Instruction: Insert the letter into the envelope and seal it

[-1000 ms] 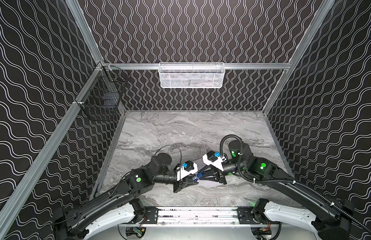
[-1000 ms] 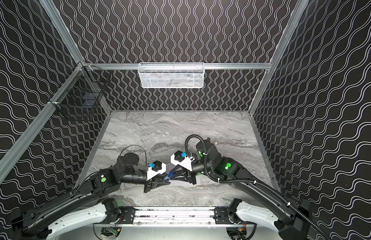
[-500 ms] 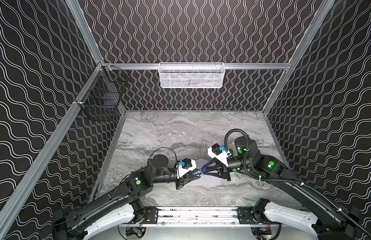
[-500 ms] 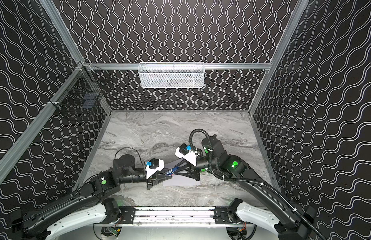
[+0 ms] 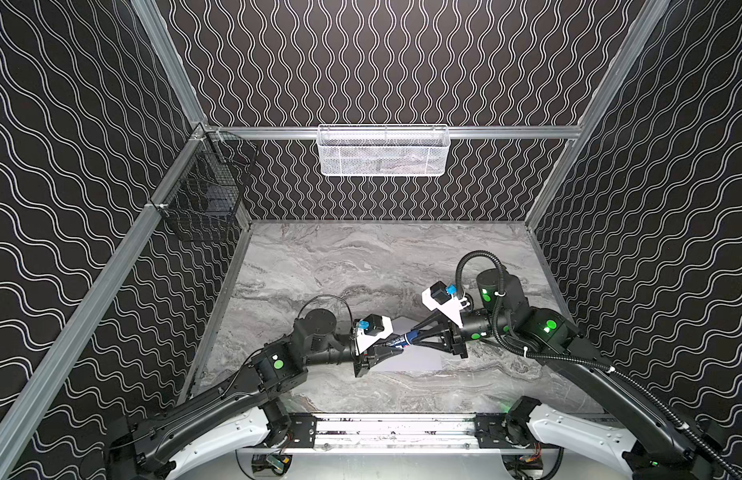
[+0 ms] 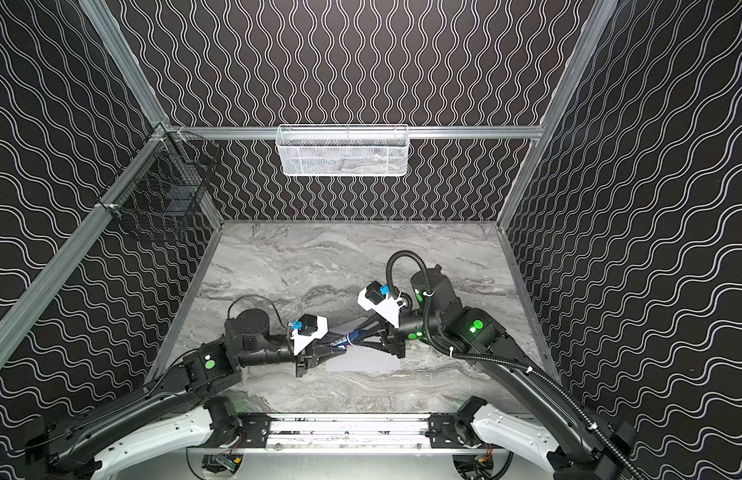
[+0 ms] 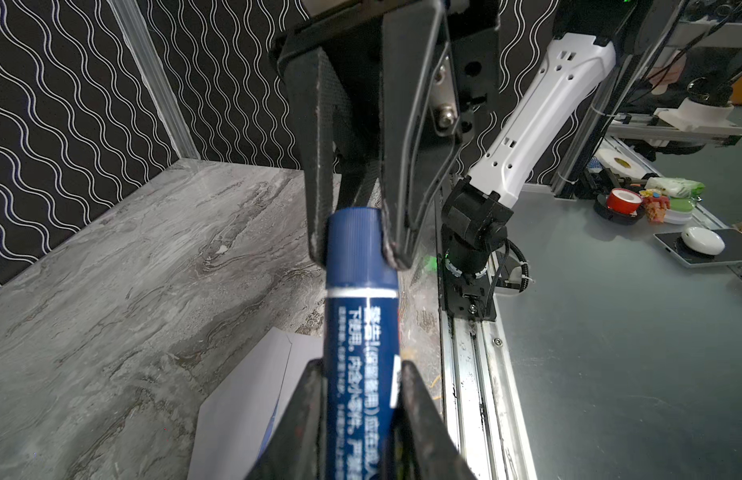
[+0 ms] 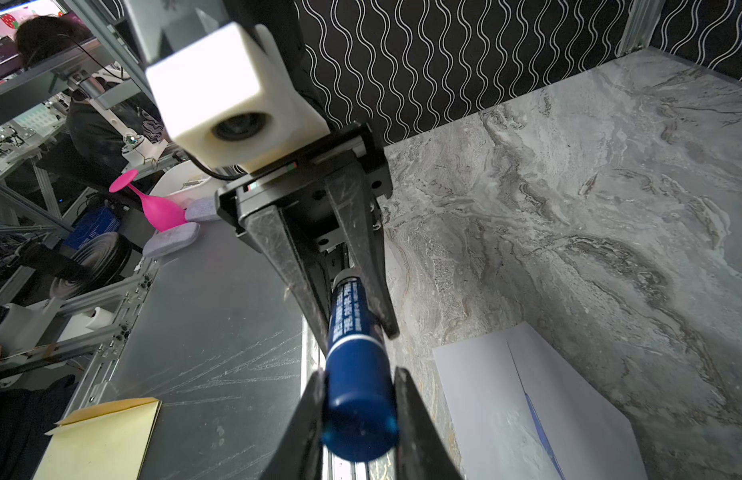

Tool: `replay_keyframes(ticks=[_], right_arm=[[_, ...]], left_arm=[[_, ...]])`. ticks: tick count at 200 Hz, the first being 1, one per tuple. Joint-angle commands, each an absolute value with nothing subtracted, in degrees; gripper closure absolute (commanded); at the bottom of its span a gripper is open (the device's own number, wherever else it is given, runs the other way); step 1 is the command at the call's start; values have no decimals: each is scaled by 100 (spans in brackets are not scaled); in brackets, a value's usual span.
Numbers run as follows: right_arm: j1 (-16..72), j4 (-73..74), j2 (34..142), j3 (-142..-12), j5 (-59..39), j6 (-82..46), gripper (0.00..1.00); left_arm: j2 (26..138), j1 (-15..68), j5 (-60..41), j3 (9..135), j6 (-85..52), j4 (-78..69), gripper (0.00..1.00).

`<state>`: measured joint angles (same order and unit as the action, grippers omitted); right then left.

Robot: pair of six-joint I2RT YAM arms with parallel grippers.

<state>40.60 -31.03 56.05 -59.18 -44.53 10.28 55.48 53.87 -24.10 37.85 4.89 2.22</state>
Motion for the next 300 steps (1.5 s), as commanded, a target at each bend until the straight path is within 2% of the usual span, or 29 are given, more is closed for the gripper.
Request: replay_keyframes(ticks=[1, 65, 74, 85, 98, 104, 118, 171, 222, 277, 300], right_arm=[[3971, -2876, 5490, -5987, -4585, 984, 100], [4239, -2276, 5739, -5750, -4868, 240, 100], [4295, -2165, 5771, -5749, -4837, 46, 81], [4315, -2091, 5824, -5748, -4754, -307, 67], [4315, -2248, 5897, -5781, -4570, -778, 40], [4316, -2370, 5930, -5859, -4507, -1025, 35], [4307, -2817, 6057, -6141, -4376, -1415, 30], [4280, -3437, 6177, -6344, -3985, -3443, 26], [4228, -2890, 6164, -5985, -4148, -4186, 25], [4205, -2430, 6349, -5848, -4245, -4453, 33], [4208, -2237, 6415, -5804, -4318, -4554, 46]], left_arm=[[5586, 5353, -1810, 3709, 334, 1995, 100], [5650, 5353, -1994, 3862, 343, 1656, 100], [5658, 5350, -2020, 3908, 371, 1564, 100], [5673, 5353, -2056, 3959, 467, 1506, 100], [5663, 5353, -2060, 3986, 614, 1460, 100], [5647, 5353, -2010, 3994, 691, 1459, 100], [5601, 5348, -1893, 3992, 893, 1463, 100], [5658, 5353, -1435, 3978, 1335, 1084, 100], [5836, 5353, -1454, 4143, 1515, 1084, 100], [5771, 5353, -1515, 4135, 1476, 1116, 100], [5652, 5353, -1478, 4004, 1372, 891, 100]])
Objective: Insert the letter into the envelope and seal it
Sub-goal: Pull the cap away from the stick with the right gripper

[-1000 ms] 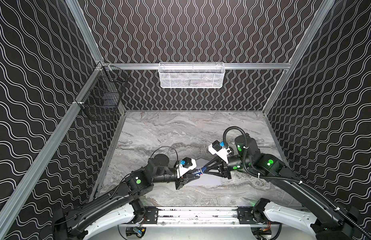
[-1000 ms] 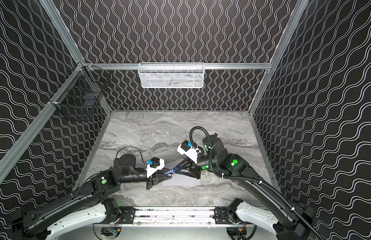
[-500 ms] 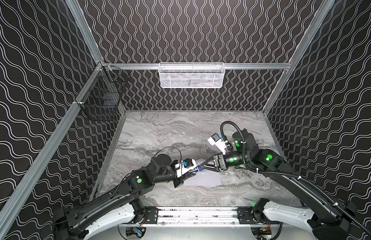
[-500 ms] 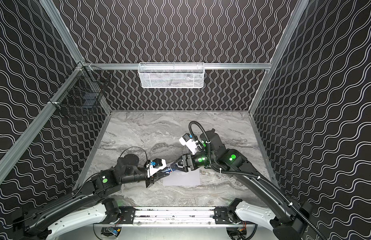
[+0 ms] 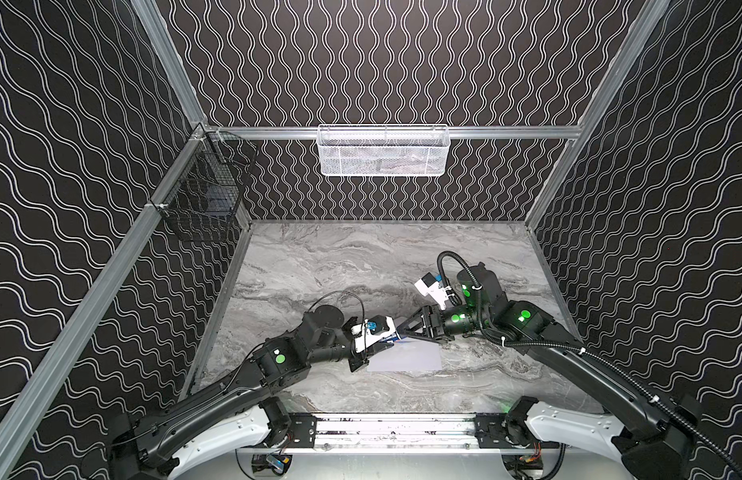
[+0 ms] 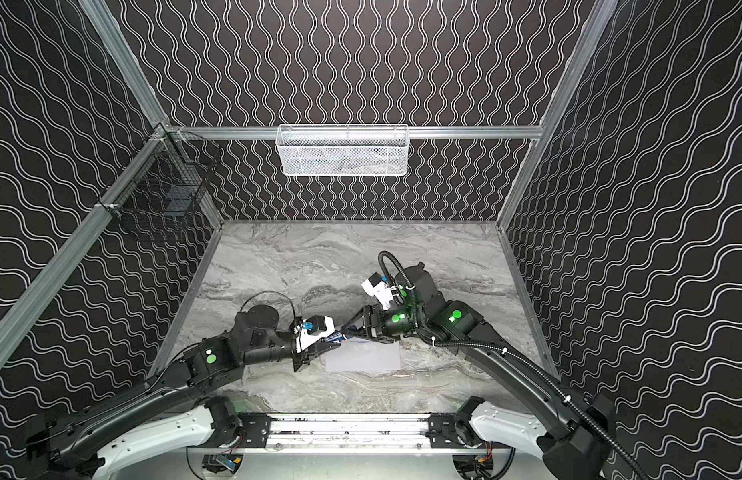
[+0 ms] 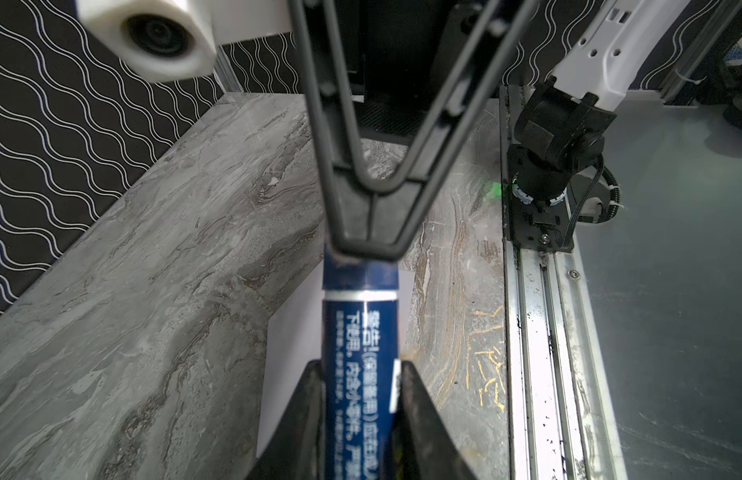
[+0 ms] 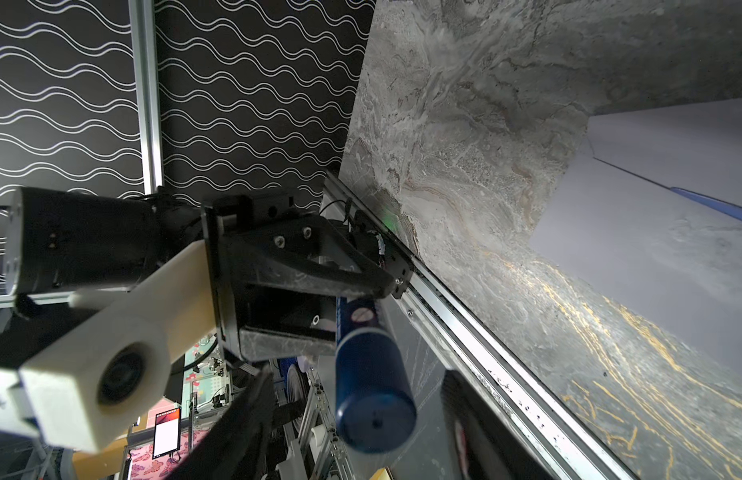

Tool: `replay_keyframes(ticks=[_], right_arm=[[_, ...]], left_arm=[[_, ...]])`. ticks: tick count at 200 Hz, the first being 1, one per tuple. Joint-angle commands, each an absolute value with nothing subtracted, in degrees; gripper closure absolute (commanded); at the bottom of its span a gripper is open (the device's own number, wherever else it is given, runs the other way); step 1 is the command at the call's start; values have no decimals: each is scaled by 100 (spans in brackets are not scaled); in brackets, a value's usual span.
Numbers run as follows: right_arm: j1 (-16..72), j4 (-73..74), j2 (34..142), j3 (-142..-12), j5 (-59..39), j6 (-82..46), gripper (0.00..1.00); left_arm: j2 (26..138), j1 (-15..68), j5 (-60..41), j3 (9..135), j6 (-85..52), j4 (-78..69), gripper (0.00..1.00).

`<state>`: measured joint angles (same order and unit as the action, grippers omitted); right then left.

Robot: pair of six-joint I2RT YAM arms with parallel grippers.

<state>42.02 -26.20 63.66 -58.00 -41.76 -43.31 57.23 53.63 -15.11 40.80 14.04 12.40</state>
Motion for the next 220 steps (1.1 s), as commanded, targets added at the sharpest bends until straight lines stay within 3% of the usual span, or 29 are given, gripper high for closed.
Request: replay_keyframes(ticks=[1, 39, 73, 106, 173, 220], right_arm=[[4209, -2226, 6416, -5798, -4326, -4558, 47], [4219, -2091, 6457, -5784, -4393, -4609, 62], [4301, -2045, 6571, -5749, -4478, -4632, 61], [4329, -2047, 6567, -5781, -4405, -4605, 67], [4335, -2201, 6545, -5987, -4316, -4414, 100], [4311, -2713, 6677, -6538, -4188, -3827, 100]], left_arm=[[5652, 5353, -1478, 3997, 1372, 889, 100], [5660, 5353, -1492, 3978, 1343, 932, 100], [5635, 5353, -1477, 3966, 1331, 923, 100], [5643, 5352, -1478, 3958, 1315, 950, 100], [5647, 5353, -1450, 3894, 1140, 1043, 100], [5613, 5353, -1311, 3714, 522, 1038, 100]])
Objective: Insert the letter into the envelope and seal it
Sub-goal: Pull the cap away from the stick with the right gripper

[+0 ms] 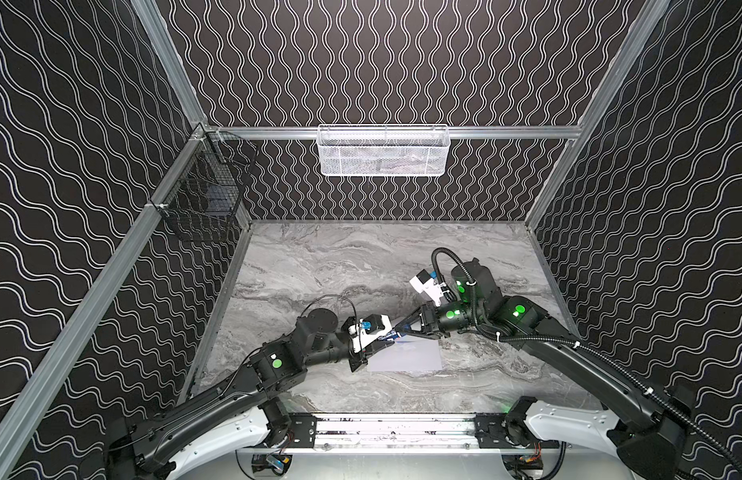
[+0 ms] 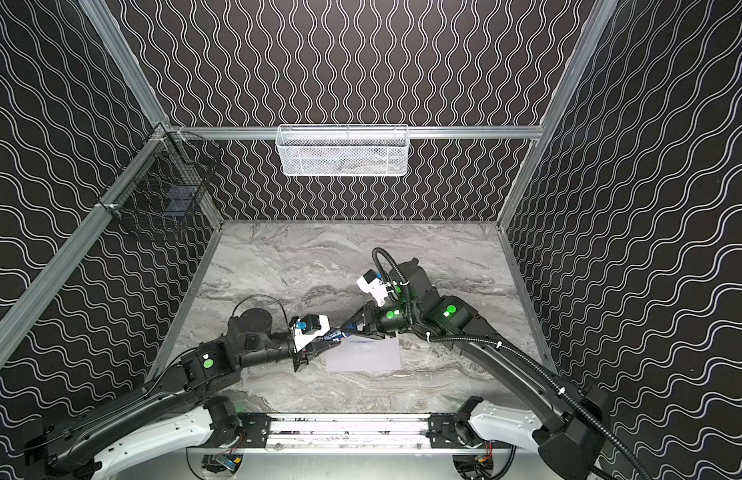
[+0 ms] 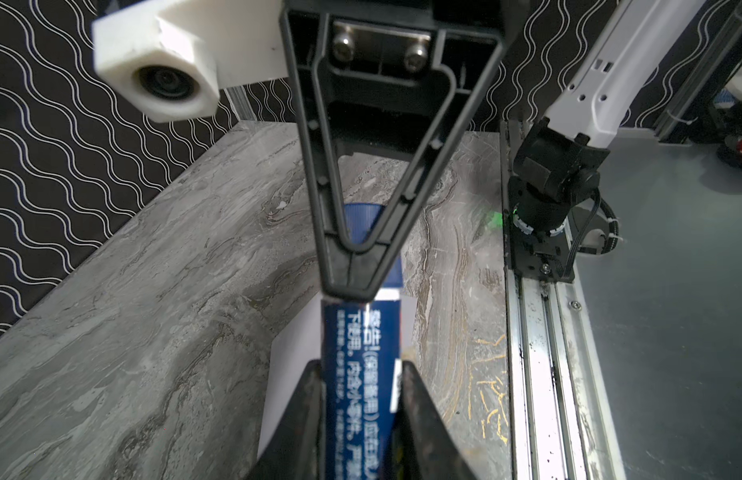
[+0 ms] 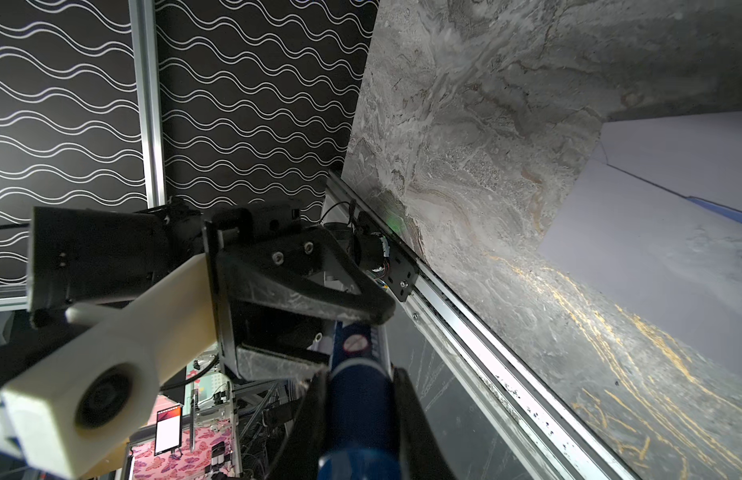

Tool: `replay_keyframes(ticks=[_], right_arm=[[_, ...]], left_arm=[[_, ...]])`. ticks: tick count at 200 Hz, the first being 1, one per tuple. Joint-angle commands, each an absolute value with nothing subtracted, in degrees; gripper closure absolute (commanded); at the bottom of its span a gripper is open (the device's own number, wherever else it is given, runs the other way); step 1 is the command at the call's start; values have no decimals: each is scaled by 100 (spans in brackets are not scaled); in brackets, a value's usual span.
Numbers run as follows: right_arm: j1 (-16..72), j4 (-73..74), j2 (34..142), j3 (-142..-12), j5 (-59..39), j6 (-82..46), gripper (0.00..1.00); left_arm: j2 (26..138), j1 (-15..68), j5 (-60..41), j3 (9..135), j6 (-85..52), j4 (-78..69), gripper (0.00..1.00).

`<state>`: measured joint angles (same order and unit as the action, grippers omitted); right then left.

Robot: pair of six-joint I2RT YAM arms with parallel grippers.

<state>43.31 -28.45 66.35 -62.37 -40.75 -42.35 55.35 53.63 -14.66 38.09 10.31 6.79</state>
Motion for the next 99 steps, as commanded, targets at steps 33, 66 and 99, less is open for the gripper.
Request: replay_keyframes(ticks=[33, 66, 99], right_arm=[[4226, -3084, 6777, -6929, -4245, -3481, 100], [4034, -3334, 6756, -7272, -4340, -3258, 100], [3902, -3384, 6706, -7404, -4297, -3230, 100]], left_arm=[[5765, 5353, -1231, 3592, 101, 1037, 100], [5730, 5353, -990, 3369, -304, 923, 100], [5817, 5353, -878, 3314, -462, 1026, 100]])
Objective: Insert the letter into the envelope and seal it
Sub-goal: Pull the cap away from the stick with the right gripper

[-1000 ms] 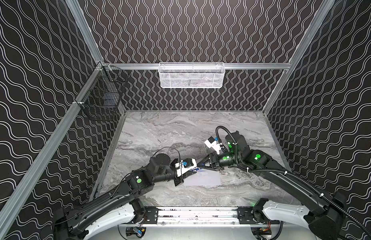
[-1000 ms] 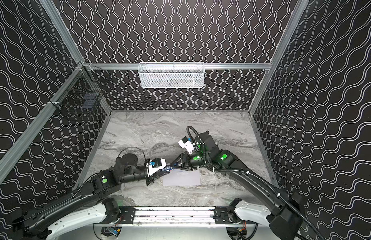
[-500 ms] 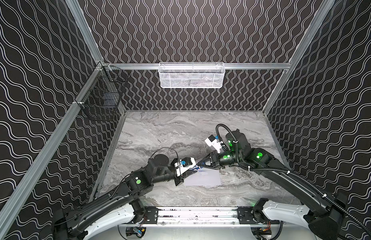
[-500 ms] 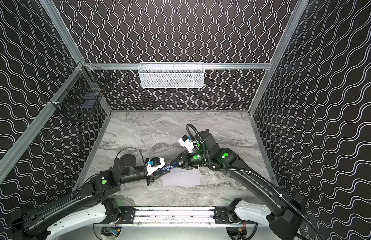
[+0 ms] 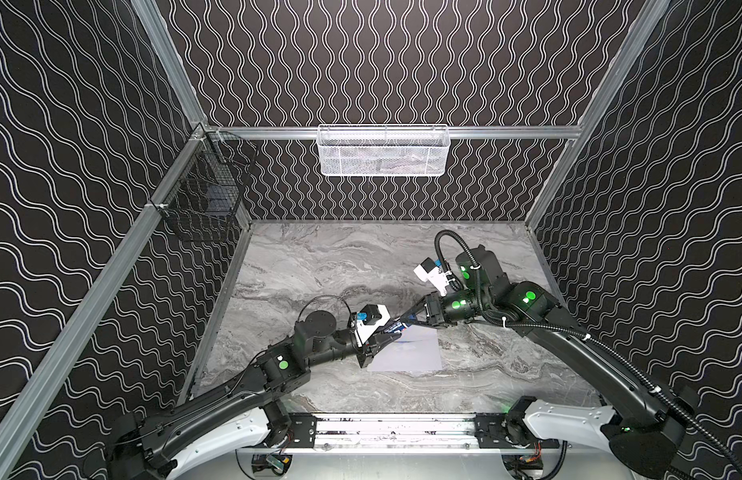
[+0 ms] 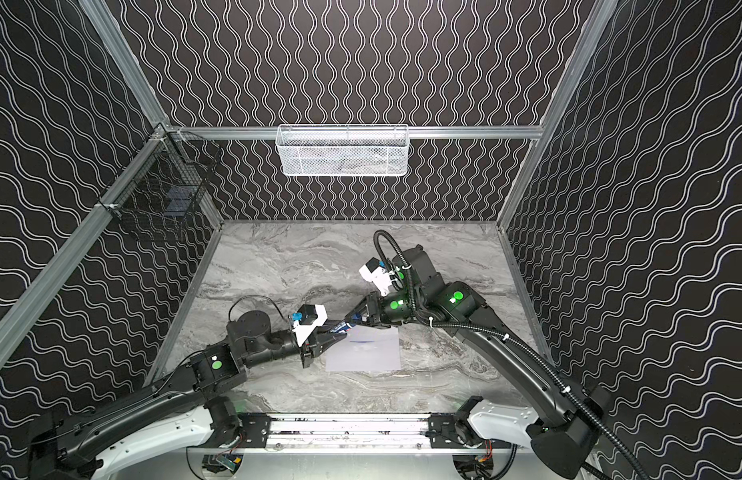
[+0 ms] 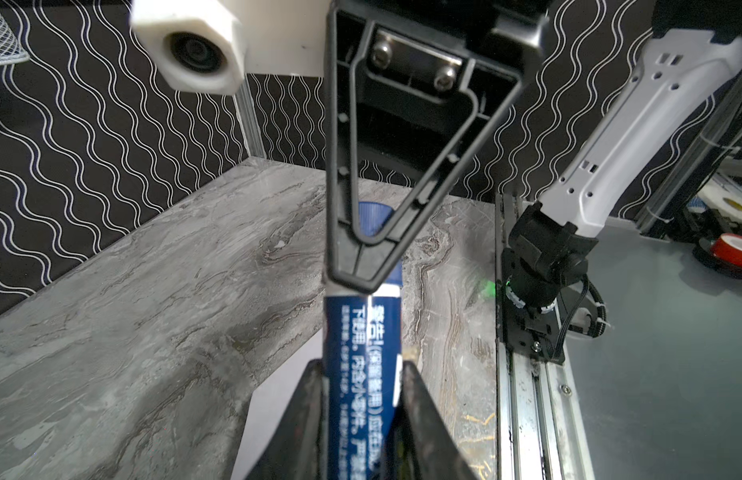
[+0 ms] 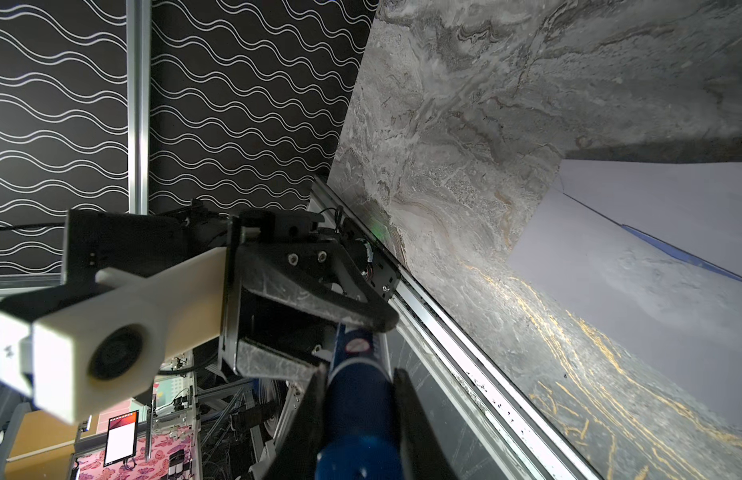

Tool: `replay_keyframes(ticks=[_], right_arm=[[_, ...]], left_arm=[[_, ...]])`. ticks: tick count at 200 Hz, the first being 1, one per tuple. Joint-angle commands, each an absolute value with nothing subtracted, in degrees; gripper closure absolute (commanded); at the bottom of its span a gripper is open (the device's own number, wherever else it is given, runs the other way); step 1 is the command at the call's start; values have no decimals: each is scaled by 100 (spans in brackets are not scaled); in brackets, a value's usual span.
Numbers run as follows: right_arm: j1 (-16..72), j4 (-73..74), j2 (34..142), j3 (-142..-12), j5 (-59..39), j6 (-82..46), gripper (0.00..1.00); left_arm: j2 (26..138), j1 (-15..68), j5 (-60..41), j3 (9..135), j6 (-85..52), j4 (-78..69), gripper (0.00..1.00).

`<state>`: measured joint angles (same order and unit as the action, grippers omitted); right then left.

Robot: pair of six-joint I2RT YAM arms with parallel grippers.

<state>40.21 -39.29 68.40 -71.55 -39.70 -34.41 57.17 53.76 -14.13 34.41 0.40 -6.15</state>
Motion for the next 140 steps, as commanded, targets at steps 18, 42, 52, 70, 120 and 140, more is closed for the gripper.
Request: replay_keyframes(ticks=[18, 42, 52, 70, 120, 140], right_arm=[[3877, -3463, 6732, -7503, -4300, -3181, 100], [3776, -3610, 6739, -7681, -4262, -3072, 100], [3745, -3704, 6764, -7786, -4233, -3031, 100], [3726, -3813, 6820, -7945, -4219, -2988, 100], [3656, -4152, 6990, -8354, -4169, -2829, 100], [3577, -4404, 7055, -8611, -4099, -2707, 100]], left_arm=[[5888, 5353, -866, 3296, -515, 1079, 100], [5993, 5351, -860, 3304, -588, 1114, 100], [6045, 5353, -871, 3313, -613, 1133, 100], [6090, 5360, -865, 3313, -640, 1169, 100], [6273, 5361, -844, 3383, -762, 1300, 100], [6327, 5361, -861, 3376, -806, 1292, 100]])
